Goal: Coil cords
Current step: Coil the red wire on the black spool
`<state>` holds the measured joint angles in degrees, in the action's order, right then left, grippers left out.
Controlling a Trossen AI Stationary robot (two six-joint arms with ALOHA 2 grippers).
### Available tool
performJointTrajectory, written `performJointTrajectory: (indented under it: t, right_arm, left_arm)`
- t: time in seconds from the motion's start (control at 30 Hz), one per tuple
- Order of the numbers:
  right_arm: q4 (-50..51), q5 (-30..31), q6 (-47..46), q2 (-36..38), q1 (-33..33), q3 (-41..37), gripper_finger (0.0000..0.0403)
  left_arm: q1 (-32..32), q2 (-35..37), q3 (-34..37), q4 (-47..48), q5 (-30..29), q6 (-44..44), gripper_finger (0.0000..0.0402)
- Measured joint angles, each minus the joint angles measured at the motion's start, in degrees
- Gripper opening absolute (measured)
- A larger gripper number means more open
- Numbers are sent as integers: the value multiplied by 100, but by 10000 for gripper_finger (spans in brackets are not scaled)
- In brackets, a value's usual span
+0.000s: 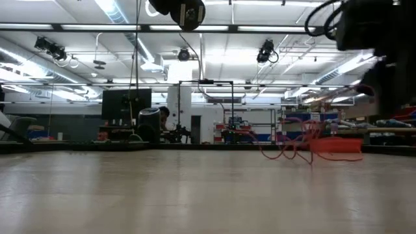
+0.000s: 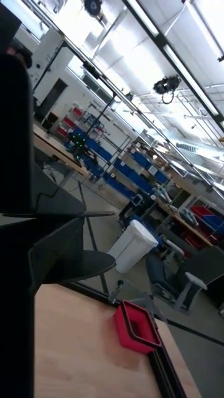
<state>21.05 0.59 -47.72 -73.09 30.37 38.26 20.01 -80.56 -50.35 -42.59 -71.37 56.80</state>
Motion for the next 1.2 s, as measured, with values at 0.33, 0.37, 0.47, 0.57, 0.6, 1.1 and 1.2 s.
performJointTrajectory:
  t: [0.33,0.37,0.47,0.57,0.6,1.1,1.2]
  right_arm:
    - [-932,1120,1079,333,-178,2,196]
    - [-960,1505,1220,344,-239,2,193]
    - [-916,2073,1785,260,-524,2,185]
    - [-900,2090,2218,38,-947,2,179]
    - [-888,2089,2379,-45,-1087,2,177]
    - [-727,1806,4045,-1093,-1922,2,166]
    - [-755,2084,4186,-1192,-1880,2,159]
  left_arm:
    - [0,1,0,-150,2,-3,10]
    - [0,1,0,-170,2,-4,10]
    - [0,1,0,-223,2,-115,10]
    - [2,2,-1,-473,1,-154,10]
    - [2,3,-2,-498,2,-153,10]
    - [2,3,-2,-587,2,-7,10]
    - [2,3,-2,-579,2,-7,10]
